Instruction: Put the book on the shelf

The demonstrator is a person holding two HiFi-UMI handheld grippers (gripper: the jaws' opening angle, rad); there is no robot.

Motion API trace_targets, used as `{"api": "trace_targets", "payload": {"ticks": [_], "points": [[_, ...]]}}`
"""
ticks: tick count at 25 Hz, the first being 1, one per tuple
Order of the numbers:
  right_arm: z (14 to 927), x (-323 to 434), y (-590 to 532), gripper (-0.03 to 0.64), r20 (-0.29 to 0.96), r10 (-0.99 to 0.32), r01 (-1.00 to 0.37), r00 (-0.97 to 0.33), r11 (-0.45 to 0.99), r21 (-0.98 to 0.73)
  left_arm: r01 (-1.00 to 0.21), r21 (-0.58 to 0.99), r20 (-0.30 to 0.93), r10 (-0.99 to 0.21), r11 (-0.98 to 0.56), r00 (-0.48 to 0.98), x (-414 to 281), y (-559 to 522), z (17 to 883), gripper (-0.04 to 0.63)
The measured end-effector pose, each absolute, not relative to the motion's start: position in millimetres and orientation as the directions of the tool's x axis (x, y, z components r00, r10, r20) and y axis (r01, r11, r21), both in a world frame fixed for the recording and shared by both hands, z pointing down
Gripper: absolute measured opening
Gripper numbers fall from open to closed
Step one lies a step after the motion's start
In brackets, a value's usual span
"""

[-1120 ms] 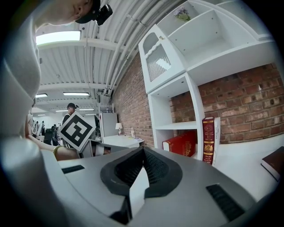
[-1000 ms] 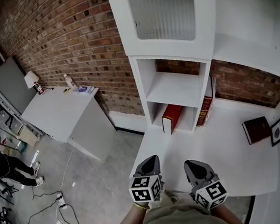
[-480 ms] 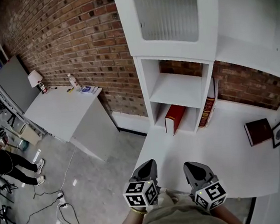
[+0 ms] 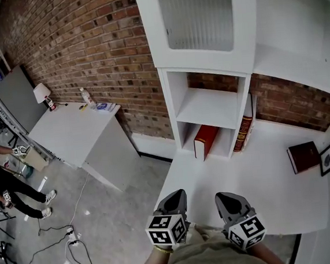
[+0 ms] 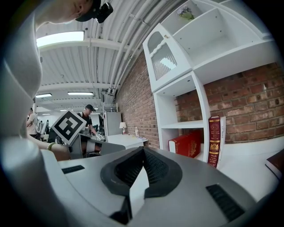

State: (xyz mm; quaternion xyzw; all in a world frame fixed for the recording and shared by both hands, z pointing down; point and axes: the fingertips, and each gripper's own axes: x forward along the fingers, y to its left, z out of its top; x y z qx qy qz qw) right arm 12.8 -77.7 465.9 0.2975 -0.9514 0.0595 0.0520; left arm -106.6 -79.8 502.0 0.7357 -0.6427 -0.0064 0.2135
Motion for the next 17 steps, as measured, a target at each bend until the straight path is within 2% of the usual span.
{"api": "trace_targets", "payload": {"ticks": [17], "points": [[469.4, 16.8, -80.5, 0.006, 0.142, -0.567, -0.58, -0.811, 0.811, -0.072, -0.931, 0.352, 0.272, -0.941, -0.1, 0.204, -99.6, -83.4, 507.5, 0.009]]}}
